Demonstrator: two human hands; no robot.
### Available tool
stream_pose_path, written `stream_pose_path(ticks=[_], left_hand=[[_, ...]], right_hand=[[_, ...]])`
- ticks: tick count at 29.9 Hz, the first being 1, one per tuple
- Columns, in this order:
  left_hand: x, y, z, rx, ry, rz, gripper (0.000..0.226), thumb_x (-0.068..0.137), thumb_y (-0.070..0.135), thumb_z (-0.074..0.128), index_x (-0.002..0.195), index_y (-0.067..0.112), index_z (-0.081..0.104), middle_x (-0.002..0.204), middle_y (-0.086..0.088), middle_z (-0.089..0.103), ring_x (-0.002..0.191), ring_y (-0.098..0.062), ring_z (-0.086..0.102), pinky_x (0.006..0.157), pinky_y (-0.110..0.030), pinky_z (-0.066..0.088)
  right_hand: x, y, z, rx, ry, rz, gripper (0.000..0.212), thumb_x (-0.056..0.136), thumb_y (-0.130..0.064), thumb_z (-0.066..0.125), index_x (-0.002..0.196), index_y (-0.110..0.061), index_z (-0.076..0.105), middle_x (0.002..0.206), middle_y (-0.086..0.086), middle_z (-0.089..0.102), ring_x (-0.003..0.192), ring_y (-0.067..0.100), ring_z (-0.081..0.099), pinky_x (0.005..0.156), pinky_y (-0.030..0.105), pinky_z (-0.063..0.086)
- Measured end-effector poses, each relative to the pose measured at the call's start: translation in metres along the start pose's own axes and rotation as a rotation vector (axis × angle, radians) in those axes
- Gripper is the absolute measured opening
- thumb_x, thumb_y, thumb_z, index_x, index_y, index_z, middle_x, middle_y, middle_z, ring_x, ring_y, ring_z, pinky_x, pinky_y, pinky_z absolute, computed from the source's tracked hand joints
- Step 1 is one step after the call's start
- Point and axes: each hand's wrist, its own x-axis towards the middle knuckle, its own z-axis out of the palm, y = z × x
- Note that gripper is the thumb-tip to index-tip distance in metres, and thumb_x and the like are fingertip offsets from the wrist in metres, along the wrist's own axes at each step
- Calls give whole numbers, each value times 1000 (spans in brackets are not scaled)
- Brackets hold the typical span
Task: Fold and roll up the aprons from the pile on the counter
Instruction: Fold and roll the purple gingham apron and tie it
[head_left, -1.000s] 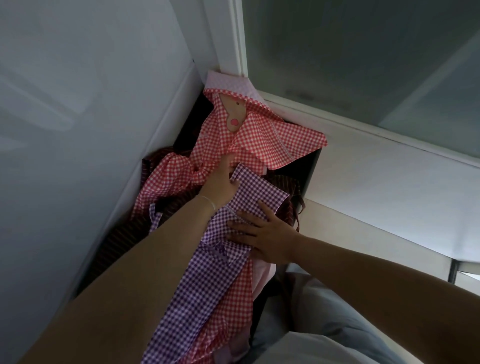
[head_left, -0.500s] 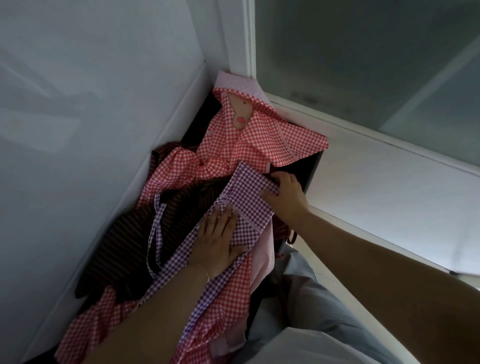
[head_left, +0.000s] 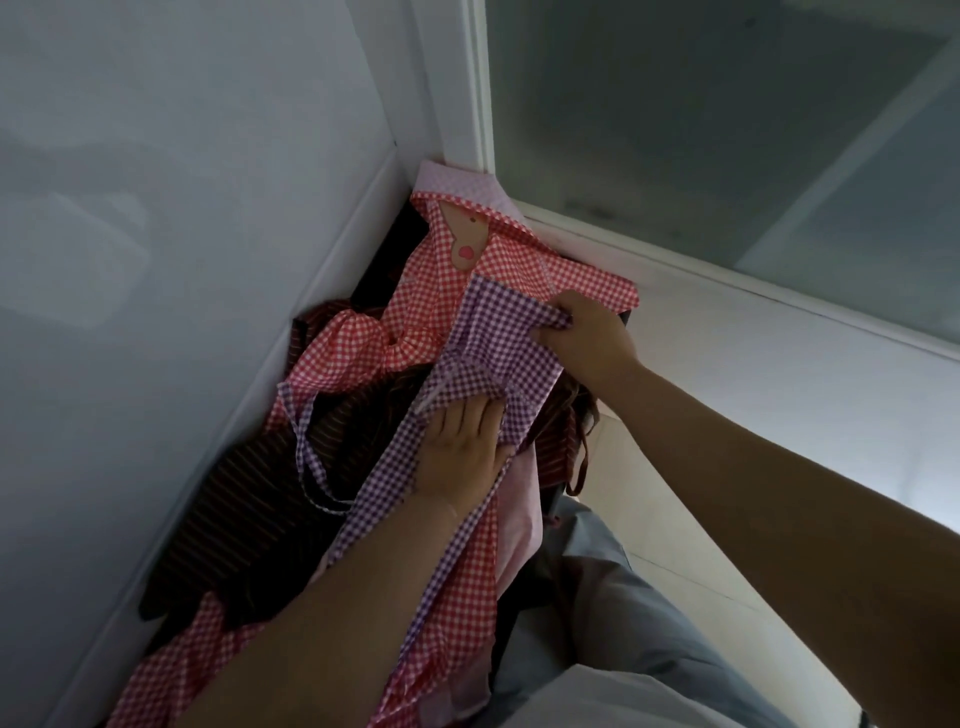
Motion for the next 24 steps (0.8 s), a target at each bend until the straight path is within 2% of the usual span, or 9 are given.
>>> stream_pose_path(ticks=[3,6,9,12,13,15,18,21,24], left_hand=[[32,-4,-9,-220,-81,-113,47,84,44,61,117,12,51,115,-10,56,105,-27,54,87,-40,48],[56,-18,-30,-781,-241,-375,33,96,35,51,114,9,55,113,-9,60,105,-24,56,91,-36,46],[63,-38,-51,-1495,-392,-836,44,103,44,30,118,12,57,117,-8,63,108,-23,59,83,-34,50],[48,-73,-58,-1441,-227,-1418,44,105,37,26,118,11,59,112,-7,65,111,-19,59,98,-60,37],[45,-75,-62,-1522,-314,-1379,52,102,48,25,123,10,55,113,-9,62,114,-22,55,90,-40,34],[47,-81,-65,-1728,-497,-1105,75,88,72,24,130,15,50,119,-8,58,112,-27,53,97,-43,39],[45,-88,-70,-1657,-648,-796,58,91,61,36,130,21,50,122,-1,59,109,-21,56,91,-39,45],[50,-89,-66,-1465,-782,-640,76,73,58,70,135,18,49,135,-5,55,117,-22,56,99,-38,43],[47,-78,-56,-1193,-574,-578,42,88,33,66,127,20,56,128,-4,58,107,-17,58,96,-35,45]], right_hand=[[5,-10,-18,-14,59,-29,18,89,-26,59,105,-19,62,100,-4,62,86,11,50,67,23,36],[-5,-23,-22,-4,50,-105,14,90,-24,57,103,-23,64,95,-10,60,86,10,53,63,21,39],[-33,-34,-8,71,-69,-229,15,90,-19,59,104,-21,66,92,-13,58,86,8,54,68,17,40],[-69,-25,16,79,-196,-405,25,87,-14,64,112,-18,67,101,-13,55,92,-3,46,79,5,36],[-80,-18,27,48,-245,-478,28,86,-15,65,114,-19,66,106,-12,55,97,-6,44,86,5,34],[-97,-3,49,-20,-358,-575,32,86,-18,64,118,-21,63,117,-6,57,108,-1,44,96,15,38],[-116,15,85,-120,-429,-688,37,83,-14,65,120,-18,62,118,3,56,112,16,49,96,33,47],[-124,23,105,-151,-437,-686,41,80,-6,61,120,-16,62,119,7,55,113,22,51,97,40,47],[-129,21,116,-119,-448,-670,42,81,-5,56,122,-11,61,123,11,55,116,24,50,104,35,42]])
